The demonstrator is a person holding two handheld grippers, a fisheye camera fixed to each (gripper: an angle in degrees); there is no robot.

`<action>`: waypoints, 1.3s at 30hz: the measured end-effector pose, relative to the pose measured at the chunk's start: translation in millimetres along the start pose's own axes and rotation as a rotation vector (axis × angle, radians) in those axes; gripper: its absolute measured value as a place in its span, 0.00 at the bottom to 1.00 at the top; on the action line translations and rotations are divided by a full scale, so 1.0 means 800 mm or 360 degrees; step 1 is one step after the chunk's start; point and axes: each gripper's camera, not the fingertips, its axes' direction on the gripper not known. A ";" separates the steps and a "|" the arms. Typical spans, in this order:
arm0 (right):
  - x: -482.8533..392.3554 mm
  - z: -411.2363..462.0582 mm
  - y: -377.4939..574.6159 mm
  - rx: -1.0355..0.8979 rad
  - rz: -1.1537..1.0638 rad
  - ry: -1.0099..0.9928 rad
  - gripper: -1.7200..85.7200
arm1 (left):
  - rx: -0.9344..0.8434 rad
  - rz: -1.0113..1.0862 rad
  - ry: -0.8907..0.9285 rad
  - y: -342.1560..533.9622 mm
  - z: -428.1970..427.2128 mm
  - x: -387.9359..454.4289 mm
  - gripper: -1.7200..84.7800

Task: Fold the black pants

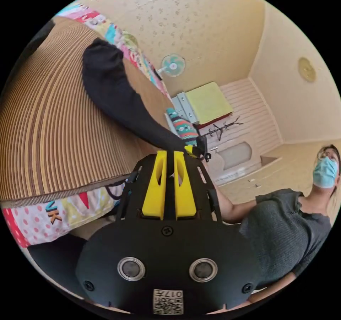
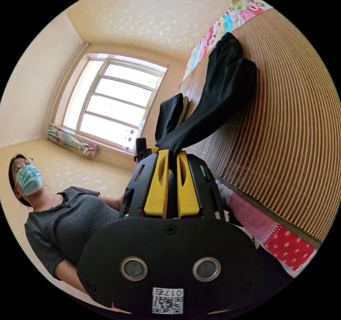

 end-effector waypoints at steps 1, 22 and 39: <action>-0.023 -0.006 -0.001 0.0004 -0.0080 -0.0018 0.04 | 0.0057 0.0159 0.0100 -0.002 -0.018 0.034 0.06; -0.555 -0.100 -0.089 0.0437 -0.0708 0.0490 0.03 | 0.0541 0.0901 0.0106 -0.128 -0.113 0.423 0.06; -0.183 0.042 -0.063 0.0020 -0.0390 0.0838 0.05 | -0.0088 0.0284 -0.0355 -0.104 0.066 0.070 0.07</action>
